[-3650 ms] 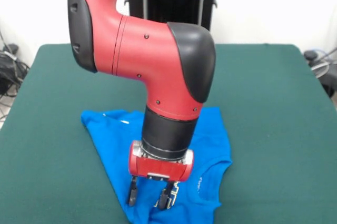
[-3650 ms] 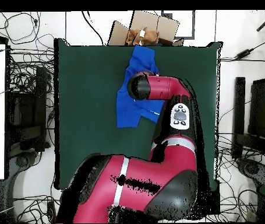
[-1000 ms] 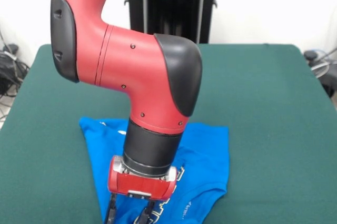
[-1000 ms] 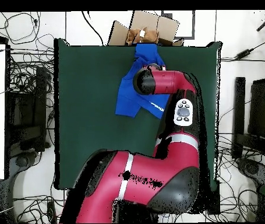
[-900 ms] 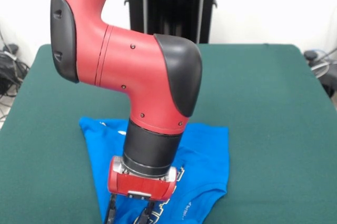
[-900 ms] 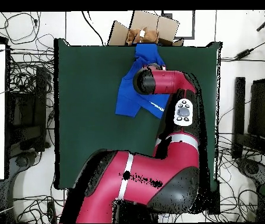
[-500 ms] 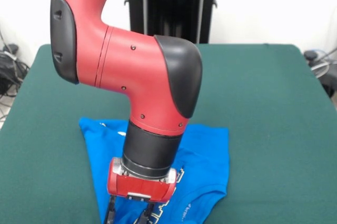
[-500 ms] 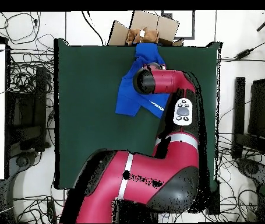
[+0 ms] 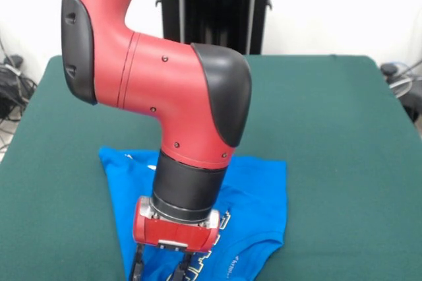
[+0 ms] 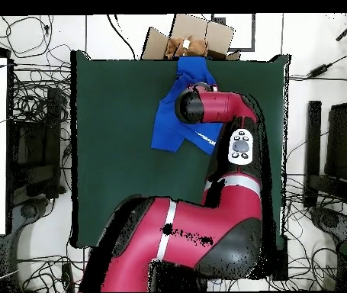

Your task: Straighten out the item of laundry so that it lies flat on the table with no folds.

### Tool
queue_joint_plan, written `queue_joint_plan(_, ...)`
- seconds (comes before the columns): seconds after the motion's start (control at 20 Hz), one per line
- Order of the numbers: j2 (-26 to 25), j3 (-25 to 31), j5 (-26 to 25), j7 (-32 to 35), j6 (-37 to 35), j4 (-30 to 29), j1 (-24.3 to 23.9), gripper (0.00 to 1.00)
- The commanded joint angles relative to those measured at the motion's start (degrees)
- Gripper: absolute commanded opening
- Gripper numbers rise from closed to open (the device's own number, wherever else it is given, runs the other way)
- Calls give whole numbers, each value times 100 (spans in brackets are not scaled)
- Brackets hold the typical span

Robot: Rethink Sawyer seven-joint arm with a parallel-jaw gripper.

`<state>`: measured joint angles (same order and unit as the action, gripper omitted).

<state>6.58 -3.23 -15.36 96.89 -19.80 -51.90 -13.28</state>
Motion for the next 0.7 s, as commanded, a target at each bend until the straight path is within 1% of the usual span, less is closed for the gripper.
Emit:
queue_joint_plan(0.05, -515, 475, -87, 167, -500, -1378, -319, 100)
queue_joint_plan(0.15, -491, 448, -19, 51, -917, -1409, -296, 100)
queue_joint_plan(0.25, -509, 420, -7, -57, -1187, -1365, -260, 100)
queue_joint_plan(0.4, -522, 383, -44, -83, -1273, -1339, -217, 100)
queue_joint_plan(0.55, -534, 314, -7, 79, -1272, -1332, -157, 100)
queue_joint_plan(0.7, -539, 297, -11, 102, -1271, -1329, -128, 100)
